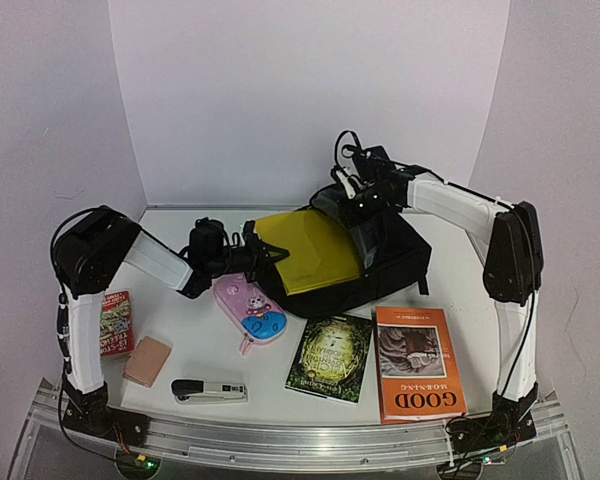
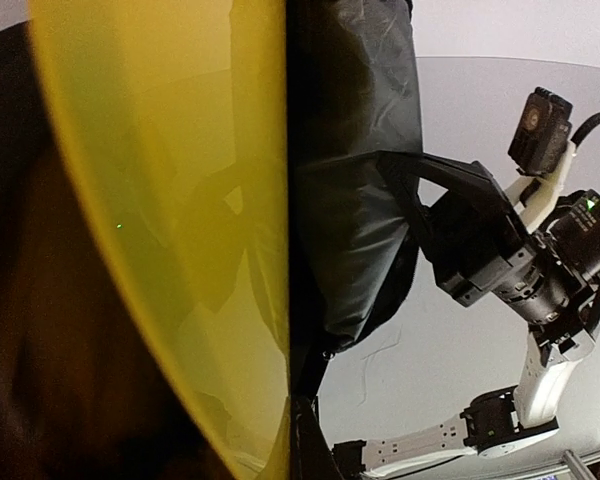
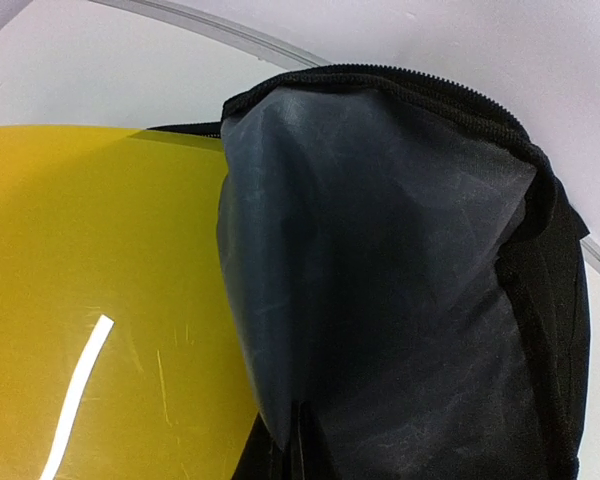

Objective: Pack the student bag
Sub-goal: Place the files in the student bag.

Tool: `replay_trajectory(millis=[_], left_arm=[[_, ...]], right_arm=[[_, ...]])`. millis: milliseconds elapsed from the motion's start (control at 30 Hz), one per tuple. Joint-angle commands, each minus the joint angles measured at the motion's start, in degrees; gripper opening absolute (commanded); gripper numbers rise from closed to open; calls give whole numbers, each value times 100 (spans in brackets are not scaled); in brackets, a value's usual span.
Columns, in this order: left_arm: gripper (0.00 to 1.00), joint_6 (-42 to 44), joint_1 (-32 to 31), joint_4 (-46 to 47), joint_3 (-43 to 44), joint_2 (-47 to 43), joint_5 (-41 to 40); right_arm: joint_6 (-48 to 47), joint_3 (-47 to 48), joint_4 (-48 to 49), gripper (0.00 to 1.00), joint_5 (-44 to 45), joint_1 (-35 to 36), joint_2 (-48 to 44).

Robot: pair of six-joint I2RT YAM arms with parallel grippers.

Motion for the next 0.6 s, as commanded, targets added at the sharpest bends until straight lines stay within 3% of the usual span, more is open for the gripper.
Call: replay_trajectory(millis=[0,200,567], left_arm=[[0,-328,-131,1037,676,209,-93],[0,-323,-201,548,1292,569,-315],[0,42,-303,-1726,3346,1656,-789]], right_arm=[[144,412,251,0,-408,155,-369],[313,454,250,0,-442,185,-376],[32,837,259,0,-81,180,-224]])
